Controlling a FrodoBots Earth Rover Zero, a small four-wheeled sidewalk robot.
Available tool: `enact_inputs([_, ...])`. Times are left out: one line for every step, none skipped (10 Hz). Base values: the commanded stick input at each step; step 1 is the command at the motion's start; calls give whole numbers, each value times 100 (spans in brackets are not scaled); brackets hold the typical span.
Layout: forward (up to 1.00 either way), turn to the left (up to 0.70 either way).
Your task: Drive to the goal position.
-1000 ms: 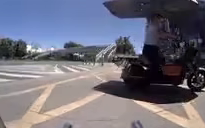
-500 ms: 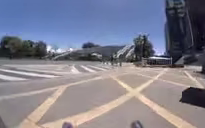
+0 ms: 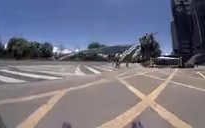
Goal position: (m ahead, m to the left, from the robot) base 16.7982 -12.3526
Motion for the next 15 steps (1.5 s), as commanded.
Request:
enact_inputs([45,0])
enact_inputs([59,0])
enact_inputs([70,0])
enact_inputs([70,-4])
enact_inputs([70,-14])
enact_inputs([70,-14])
enact_inputs([70,-14])
enact_inputs([70,-14])
enact_inputs([70,-14])
enact_inputs([70,-14])
enact_inputs([70,-14])
enact_inputs([70,-6])
enact_inputs([59,0])
enact_inputs([45,0])
enact_inputs([45,0])
